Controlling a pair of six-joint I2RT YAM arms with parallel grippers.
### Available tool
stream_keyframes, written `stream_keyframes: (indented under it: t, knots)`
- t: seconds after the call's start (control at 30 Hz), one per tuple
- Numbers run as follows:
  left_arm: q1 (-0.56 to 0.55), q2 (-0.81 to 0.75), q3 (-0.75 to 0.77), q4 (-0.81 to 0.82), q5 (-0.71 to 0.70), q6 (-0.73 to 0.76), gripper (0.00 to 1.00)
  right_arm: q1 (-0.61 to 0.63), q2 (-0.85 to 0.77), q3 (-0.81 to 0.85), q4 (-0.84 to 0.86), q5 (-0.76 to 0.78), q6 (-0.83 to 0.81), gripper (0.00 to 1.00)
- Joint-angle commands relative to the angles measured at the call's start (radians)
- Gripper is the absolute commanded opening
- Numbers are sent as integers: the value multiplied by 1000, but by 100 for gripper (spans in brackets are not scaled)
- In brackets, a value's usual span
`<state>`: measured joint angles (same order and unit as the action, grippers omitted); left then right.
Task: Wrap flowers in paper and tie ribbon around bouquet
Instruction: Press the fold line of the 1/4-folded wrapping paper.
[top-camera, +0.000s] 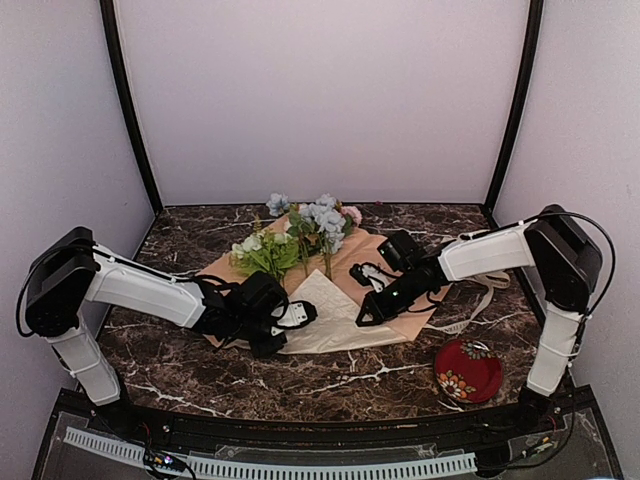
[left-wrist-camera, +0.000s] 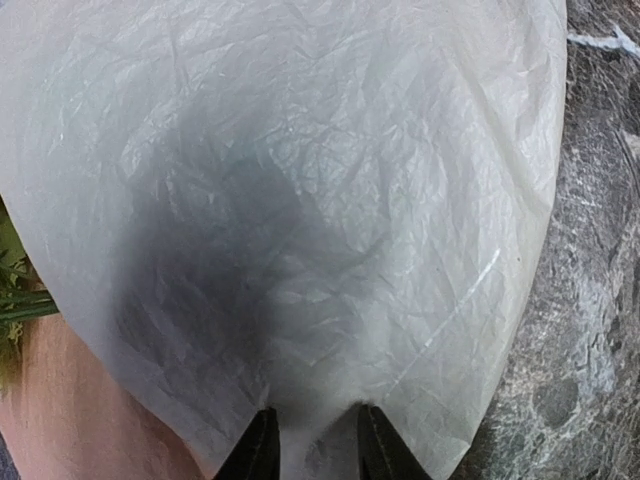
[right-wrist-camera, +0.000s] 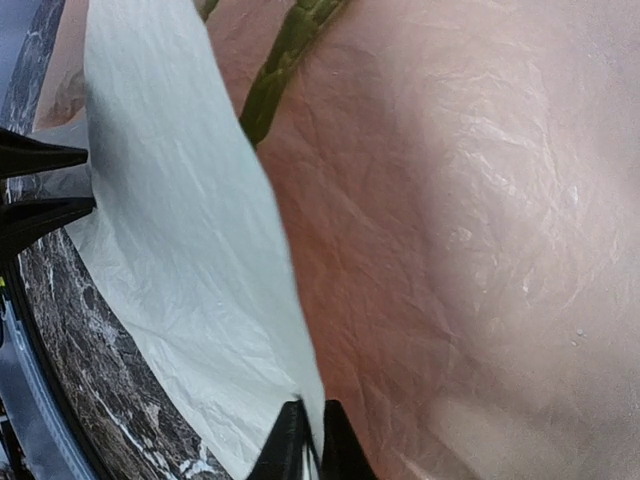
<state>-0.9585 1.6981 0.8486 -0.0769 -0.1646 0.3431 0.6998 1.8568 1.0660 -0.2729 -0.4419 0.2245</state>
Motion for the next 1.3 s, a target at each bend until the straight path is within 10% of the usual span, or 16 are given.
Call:
stream_keyframes:
  t: [0.0,0.3,0.53,0.83,1.27]
  knots:
    - [1,6,-9,-125,49,-55,28,-6,-51,35,-57,75,19,15]
    - [1,-19,-38,-125,65,-79,28,100,-228,80,-153,437,50,32]
    - [1,-28,-42,-130,55,-71,28,134,-143,-63,180,-58,175,16]
    - [1,-38,-22,-200,63,-66,28,56,-54,-221,297,-59,258,3]
    - [90,79,184,-729,80,-237,23,45,-106,-255,126,63,245,2]
